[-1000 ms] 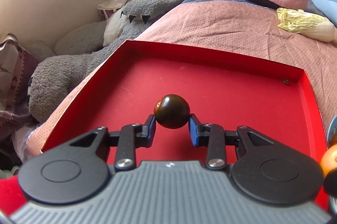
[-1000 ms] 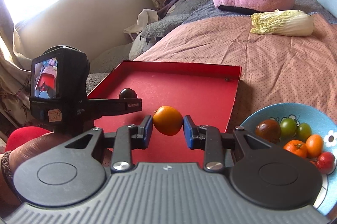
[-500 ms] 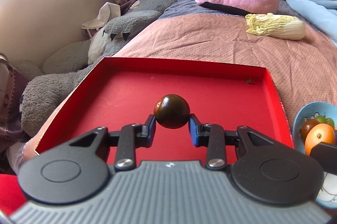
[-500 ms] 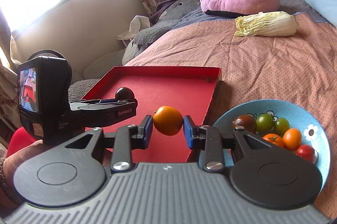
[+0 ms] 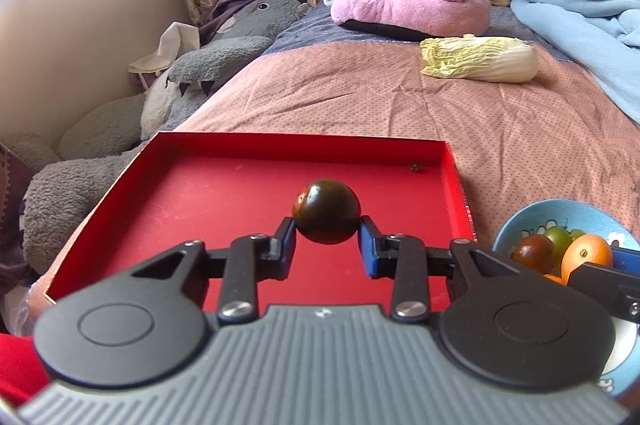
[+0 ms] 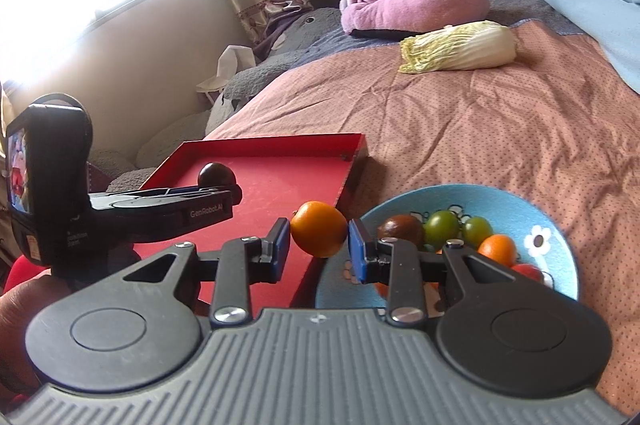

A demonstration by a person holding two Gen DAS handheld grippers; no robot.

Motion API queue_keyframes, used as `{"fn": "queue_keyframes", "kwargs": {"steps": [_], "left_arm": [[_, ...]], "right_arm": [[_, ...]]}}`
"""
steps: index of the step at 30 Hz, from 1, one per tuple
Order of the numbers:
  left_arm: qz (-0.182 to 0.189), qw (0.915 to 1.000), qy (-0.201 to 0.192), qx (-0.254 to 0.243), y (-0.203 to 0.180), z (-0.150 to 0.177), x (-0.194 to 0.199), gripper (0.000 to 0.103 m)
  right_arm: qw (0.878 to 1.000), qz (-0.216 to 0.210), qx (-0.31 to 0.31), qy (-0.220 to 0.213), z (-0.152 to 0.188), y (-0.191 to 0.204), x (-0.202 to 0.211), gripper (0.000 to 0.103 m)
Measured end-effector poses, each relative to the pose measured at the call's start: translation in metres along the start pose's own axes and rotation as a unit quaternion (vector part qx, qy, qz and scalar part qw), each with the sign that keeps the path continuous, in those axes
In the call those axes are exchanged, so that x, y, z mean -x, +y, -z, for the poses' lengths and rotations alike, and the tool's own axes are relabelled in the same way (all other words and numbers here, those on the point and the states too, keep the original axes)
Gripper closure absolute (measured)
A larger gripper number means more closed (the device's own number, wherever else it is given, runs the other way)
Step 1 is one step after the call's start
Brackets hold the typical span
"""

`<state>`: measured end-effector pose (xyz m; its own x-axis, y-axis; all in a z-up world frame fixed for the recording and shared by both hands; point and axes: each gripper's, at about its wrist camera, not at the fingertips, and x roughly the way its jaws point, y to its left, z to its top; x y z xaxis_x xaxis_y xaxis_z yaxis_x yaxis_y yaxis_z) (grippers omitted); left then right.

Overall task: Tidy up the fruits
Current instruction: 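Carry the small tangerine with the right gripper while the left gripper carries the dark plum over the plate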

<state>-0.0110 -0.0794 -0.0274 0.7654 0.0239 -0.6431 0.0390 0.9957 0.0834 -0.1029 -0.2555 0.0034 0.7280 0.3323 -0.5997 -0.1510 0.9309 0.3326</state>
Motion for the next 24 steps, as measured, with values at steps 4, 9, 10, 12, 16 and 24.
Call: {"fn": "queue_keyframes", "kwargs": {"steps": [4,9,10,12,16,24], "left_arm": [[0.010,0.9999,-0.001,-0.009,-0.011,0.002,0.002,0.066],[0.020,0.9996,-0.002,-0.018,-0.023,0.001,0.003,0.066],[0.023,0.9995,-0.002,-0.020,-0.025,0.001,0.003,0.066],[0.027,0.9993,-0.002,-0.025,-0.030,0.002,0.004,0.066],[0.035,0.9988,-0.003,-0.035,-0.041,0.004,0.007,0.066],[0.071,0.9959,-0.005,-0.056,-0.068,0.009,0.014,0.066]], "right_arm": [[1.000,0.011,-0.011,-0.003,0.002,-0.015,0.005,0.066],[0.999,0.025,-0.023,-0.009,0.003,-0.033,0.011,0.066],[0.999,0.028,-0.026,-0.010,0.003,-0.036,0.012,0.066],[0.999,0.033,-0.030,-0.013,0.003,-0.043,0.015,0.066],[0.998,0.045,-0.035,-0.022,0.002,-0.056,0.021,0.066],[0.996,0.080,-0.043,-0.022,0.005,-0.084,0.021,0.066]]}}
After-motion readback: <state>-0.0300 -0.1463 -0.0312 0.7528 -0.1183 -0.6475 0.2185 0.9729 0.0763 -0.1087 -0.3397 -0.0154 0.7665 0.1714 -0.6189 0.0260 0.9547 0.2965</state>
